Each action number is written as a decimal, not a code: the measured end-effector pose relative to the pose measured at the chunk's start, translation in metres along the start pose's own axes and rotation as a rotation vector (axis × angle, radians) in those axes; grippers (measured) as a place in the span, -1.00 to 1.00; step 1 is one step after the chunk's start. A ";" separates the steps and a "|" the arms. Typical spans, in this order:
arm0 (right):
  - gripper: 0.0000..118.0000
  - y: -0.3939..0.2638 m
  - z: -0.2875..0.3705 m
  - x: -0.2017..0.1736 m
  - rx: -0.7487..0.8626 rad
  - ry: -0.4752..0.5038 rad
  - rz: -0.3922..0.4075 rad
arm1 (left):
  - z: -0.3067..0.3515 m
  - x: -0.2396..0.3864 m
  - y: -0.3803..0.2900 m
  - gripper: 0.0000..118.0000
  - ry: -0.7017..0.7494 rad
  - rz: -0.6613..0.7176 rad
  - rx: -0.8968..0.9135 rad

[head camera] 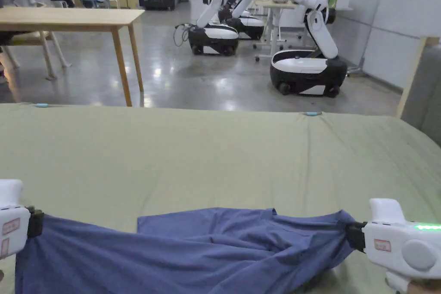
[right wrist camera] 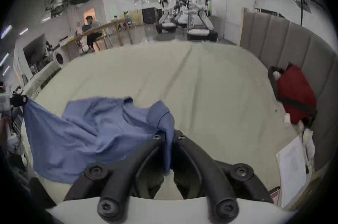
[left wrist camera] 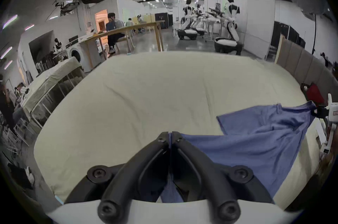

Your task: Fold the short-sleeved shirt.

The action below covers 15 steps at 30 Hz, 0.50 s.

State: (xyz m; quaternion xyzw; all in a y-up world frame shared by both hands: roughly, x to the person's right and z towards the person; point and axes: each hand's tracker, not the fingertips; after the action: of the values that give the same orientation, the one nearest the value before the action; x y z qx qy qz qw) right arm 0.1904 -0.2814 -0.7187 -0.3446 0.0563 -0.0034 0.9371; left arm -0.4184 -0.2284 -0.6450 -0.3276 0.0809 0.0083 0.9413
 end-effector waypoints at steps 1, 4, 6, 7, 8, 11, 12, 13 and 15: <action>-0.85 0.009 0.009 -0.001 0.024 0.007 -0.009 | 0.006 -0.002 0.006 -1.00 0.006 -0.007 0.014; -0.86 0.043 0.044 -0.002 0.107 0.019 -0.011 | 0.033 -0.006 0.034 -1.00 0.018 -0.031 0.093; -0.86 0.071 0.070 -0.006 0.165 0.006 0.024 | 0.054 -0.011 0.057 -1.00 0.026 -0.031 0.153; -0.86 0.083 0.083 -0.007 0.197 -0.006 0.042 | 0.063 -0.013 0.069 -1.00 0.033 -0.034 0.180; -0.86 0.098 0.097 -0.008 0.230 -0.013 0.057 | 0.073 -0.017 0.083 -1.00 0.037 -0.032 0.208; -0.86 0.143 0.136 -0.007 0.315 -0.030 0.062 | 0.096 -0.028 0.123 -1.00 0.029 -0.006 0.267; -0.86 0.159 0.147 -0.006 0.338 -0.038 0.055 | 0.102 -0.031 0.138 -1.00 0.030 -0.002 0.277; -0.86 0.172 0.157 -0.005 0.358 -0.047 0.058 | 0.106 -0.035 0.150 -1.00 0.032 0.009 0.297; -0.86 0.202 0.177 -0.002 0.412 -0.080 0.061 | 0.116 -0.039 0.180 -1.00 0.012 0.044 0.357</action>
State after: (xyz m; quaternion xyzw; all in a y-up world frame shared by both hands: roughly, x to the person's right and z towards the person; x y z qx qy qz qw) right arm 0.2006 -0.0126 -0.7153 -0.1434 0.0274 0.0274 0.9889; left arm -0.4525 -0.0139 -0.6604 -0.1536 0.0936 0.0124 0.9836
